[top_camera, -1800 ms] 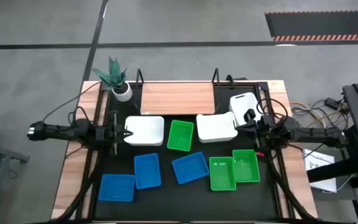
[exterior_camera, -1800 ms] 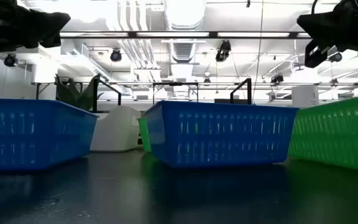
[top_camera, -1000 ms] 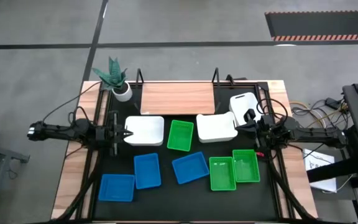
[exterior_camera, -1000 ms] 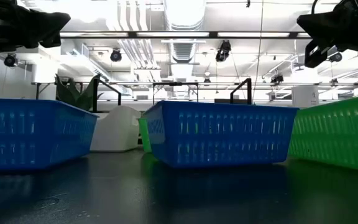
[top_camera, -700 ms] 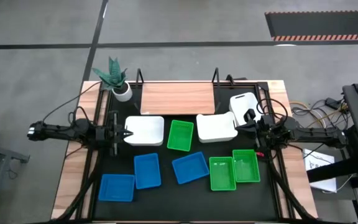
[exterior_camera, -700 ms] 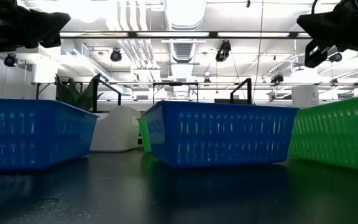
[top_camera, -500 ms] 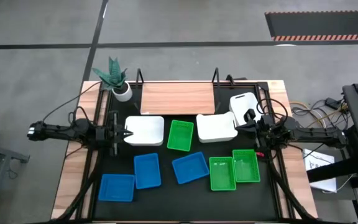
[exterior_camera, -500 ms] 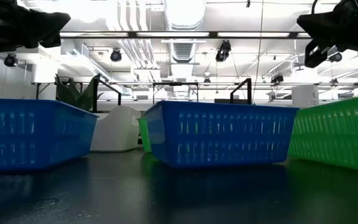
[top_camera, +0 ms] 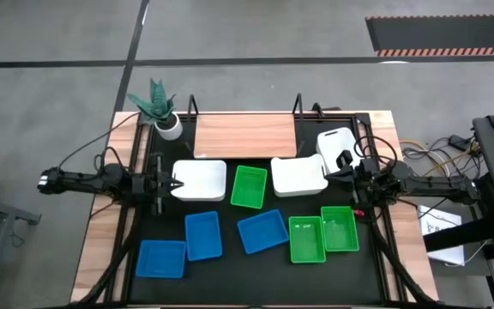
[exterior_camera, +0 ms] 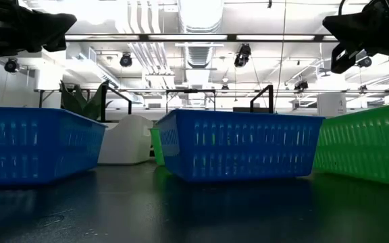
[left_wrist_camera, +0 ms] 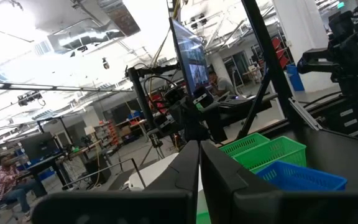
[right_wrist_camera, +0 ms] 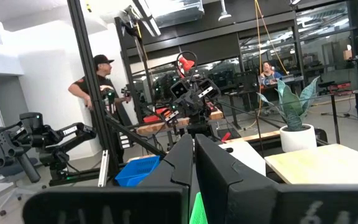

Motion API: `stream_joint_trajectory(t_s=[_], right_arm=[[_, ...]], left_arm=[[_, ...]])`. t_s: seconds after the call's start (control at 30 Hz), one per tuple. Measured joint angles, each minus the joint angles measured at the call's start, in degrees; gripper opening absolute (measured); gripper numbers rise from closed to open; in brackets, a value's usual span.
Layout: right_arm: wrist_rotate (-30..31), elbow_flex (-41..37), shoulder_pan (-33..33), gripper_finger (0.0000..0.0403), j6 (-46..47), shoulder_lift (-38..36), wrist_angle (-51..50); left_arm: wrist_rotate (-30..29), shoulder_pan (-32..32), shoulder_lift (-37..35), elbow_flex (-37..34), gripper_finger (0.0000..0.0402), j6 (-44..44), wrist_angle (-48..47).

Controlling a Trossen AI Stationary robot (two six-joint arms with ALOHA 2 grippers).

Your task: Stack baskets on shelf by color

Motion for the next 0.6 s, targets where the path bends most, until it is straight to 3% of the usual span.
stream_joint_trajectory(t_s=[0.4, 0.6], right_arm=[[0.39, -0.02, -0.01, 0.0011, -0.91, 0.00, 0.07], [0.42, -0.01, 0.00, 0.0011, 10.02, 0.00, 0.94]], left_arm=[[0.00, 0.01, 0.02, 0.00, 0.0000, 0.00, 0.00], [0.00, 0.01, 0.01, 0.00, 0.0000, 0.15, 0.10]])
